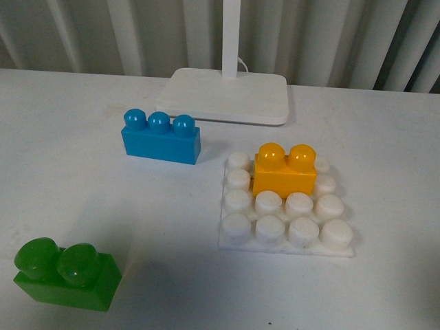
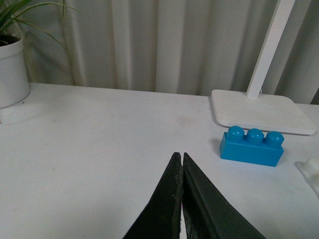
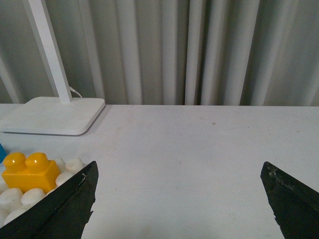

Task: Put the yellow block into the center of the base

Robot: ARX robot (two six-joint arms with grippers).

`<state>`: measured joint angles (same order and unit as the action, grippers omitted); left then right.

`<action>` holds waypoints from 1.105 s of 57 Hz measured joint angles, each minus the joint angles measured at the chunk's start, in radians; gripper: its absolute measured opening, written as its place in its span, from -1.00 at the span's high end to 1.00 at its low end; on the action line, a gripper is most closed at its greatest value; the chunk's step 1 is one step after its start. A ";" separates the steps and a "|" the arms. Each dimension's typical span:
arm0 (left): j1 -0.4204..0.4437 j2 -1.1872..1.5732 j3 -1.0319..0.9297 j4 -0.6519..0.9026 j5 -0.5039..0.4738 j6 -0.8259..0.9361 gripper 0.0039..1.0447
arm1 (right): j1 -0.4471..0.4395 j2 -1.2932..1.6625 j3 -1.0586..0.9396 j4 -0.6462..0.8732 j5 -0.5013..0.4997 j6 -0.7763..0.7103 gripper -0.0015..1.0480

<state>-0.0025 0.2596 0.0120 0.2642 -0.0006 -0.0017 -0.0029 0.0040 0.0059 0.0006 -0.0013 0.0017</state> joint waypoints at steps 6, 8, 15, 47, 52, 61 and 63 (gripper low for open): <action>0.000 -0.036 0.000 -0.036 0.000 0.000 0.93 | 0.000 0.000 0.000 0.000 0.000 0.000 -0.83; 0.000 -0.046 0.000 -0.047 0.000 0.000 0.93 | 0.000 0.000 0.000 0.000 0.000 0.000 -0.83; 0.000 -0.090 0.000 -0.092 0.000 0.000 0.93 | 0.000 0.000 0.000 0.000 0.000 0.000 -0.83; 0.000 -0.255 0.000 -0.262 0.001 0.000 0.34 | 0.000 0.000 0.000 0.000 0.000 0.000 -0.83; 0.000 -0.255 0.000 -0.262 0.001 0.000 0.06 | 0.000 0.000 0.000 0.000 0.000 0.000 -0.83; 0.000 -0.255 0.000 -0.262 0.001 0.000 -0.49 | 0.000 0.000 0.000 0.000 0.000 0.000 -0.83; 0.000 -0.255 0.000 -0.262 0.001 0.000 -0.63 | 0.000 0.000 0.000 0.000 0.000 0.000 -0.83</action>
<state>-0.0021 0.0048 0.0124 0.0021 0.0002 -0.0021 -0.0029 0.0040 0.0059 0.0006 -0.0010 0.0017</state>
